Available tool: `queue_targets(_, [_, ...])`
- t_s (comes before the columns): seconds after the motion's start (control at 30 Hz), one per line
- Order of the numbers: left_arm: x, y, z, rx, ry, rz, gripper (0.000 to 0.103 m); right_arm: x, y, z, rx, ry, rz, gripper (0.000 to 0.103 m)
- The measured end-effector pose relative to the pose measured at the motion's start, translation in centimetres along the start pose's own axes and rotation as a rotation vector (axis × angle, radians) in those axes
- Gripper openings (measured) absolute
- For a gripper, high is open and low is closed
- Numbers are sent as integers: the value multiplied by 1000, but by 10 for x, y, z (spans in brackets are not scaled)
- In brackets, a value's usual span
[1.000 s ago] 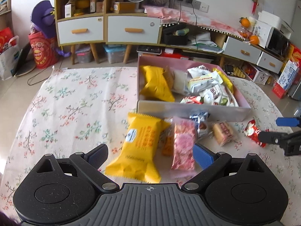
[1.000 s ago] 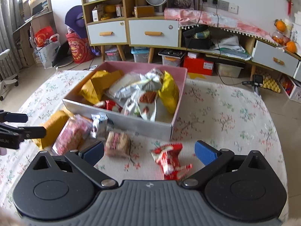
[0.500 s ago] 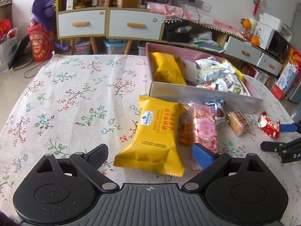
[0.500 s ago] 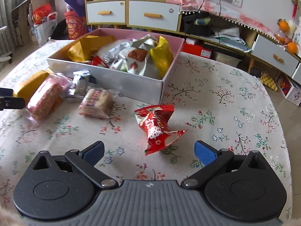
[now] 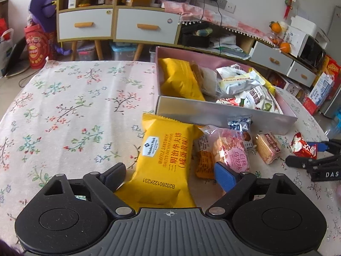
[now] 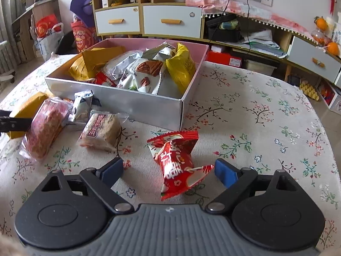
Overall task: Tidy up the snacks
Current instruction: 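Grasp the yellow waffle sandwich pack with the left tool while the right tool grasps a red candy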
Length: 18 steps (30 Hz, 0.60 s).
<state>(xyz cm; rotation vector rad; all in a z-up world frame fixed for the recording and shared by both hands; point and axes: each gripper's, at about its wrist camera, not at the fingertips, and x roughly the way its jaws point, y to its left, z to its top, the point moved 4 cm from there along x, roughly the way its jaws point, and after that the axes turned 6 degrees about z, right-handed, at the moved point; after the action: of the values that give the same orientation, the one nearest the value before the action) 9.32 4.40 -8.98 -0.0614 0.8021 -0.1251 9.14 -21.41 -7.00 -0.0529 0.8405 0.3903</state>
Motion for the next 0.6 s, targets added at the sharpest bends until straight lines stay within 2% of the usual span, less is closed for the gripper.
queue_targets(0.23, [1, -2, 2, -6, 3, -7, 75, 1, 0, 5, 3, -6, 6, 73])
queue_targets(0.3, [1, -1, 3, -9, 6, -6, 66, 0, 1, 6, 2, -7, 5, 68])
queue_targets(0.43, [0, 0, 4, -19, 11, -3, 58, -1, 2, 8, -2, -4, 8, 55])
queue_targets(0.5, [0, 0, 5, -18, 14, 1, 50, -2, 3, 9, -2, -2, 8, 50])
queue_targets(0.6, [-1, 0, 5, -21, 21, 6, 47, -2, 3, 9, 0, 2, 12, 44])
